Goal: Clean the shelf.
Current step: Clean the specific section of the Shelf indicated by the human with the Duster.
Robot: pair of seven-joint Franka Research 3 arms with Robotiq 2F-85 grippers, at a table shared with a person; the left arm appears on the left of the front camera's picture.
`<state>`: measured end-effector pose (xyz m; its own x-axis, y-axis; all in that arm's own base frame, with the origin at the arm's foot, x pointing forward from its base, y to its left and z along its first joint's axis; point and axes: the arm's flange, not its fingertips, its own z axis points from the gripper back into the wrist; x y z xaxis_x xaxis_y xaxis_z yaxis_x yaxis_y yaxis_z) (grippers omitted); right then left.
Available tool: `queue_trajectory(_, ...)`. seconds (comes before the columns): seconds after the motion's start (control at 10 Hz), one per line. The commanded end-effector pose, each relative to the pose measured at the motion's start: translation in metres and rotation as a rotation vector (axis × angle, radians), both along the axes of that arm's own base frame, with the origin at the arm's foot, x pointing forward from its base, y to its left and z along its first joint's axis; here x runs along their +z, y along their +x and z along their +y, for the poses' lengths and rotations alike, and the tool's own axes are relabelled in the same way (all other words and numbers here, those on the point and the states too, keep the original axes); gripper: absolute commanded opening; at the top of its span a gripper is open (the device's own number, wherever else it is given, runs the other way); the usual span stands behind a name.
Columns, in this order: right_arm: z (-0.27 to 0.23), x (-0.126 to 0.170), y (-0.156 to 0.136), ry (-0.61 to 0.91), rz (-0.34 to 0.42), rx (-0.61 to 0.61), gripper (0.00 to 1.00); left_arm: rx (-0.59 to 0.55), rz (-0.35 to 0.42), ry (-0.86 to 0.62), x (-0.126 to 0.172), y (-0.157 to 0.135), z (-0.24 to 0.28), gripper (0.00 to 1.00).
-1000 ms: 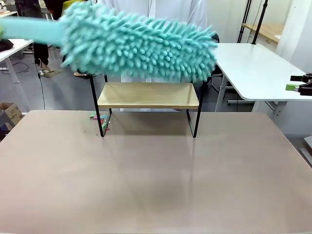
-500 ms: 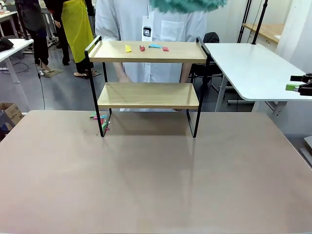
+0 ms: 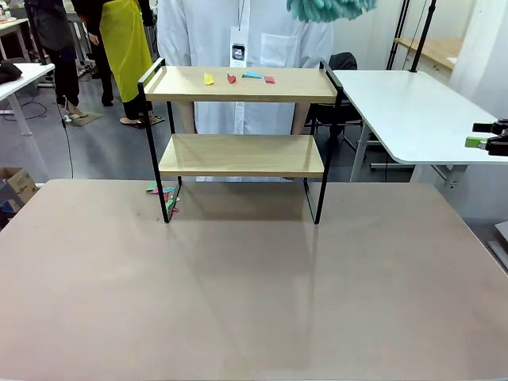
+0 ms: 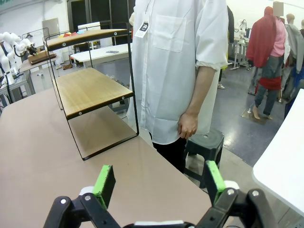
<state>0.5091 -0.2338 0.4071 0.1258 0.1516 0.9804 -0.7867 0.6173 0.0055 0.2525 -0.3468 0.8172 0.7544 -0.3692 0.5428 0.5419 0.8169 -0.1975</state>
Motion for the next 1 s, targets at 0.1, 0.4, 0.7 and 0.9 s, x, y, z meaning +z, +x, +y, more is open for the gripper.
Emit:
queue_trajectory(0.1, 0.002, 0.003, 0.0, -0.013, 0.007, -0.001, 1.0, 0.27, 0.064, 0.06, -0.008, -0.009, -0.022, 0.13)
queue_trajectory(0.4, 0.002, 0.003, 0.0, -0.013, 0.007, -0.001, 1.0, 0.364, -0.008, 0.027, -0.036, -0.005, -0.093, 0.13)
queue_trajectory(0.7, 0.002, 0.003, 0.0, -0.013, 0.007, -0.001, 1.0, 0.528, -0.048, -0.002, -0.067, 0.017, -0.129, 0.13)
queue_trajectory(0.9, 0.002, 0.003, 0.0, -0.013, 0.007, -0.001, 1.0, 0.607, -0.092, -0.032, -0.09, 0.031, -0.152, 0.13)
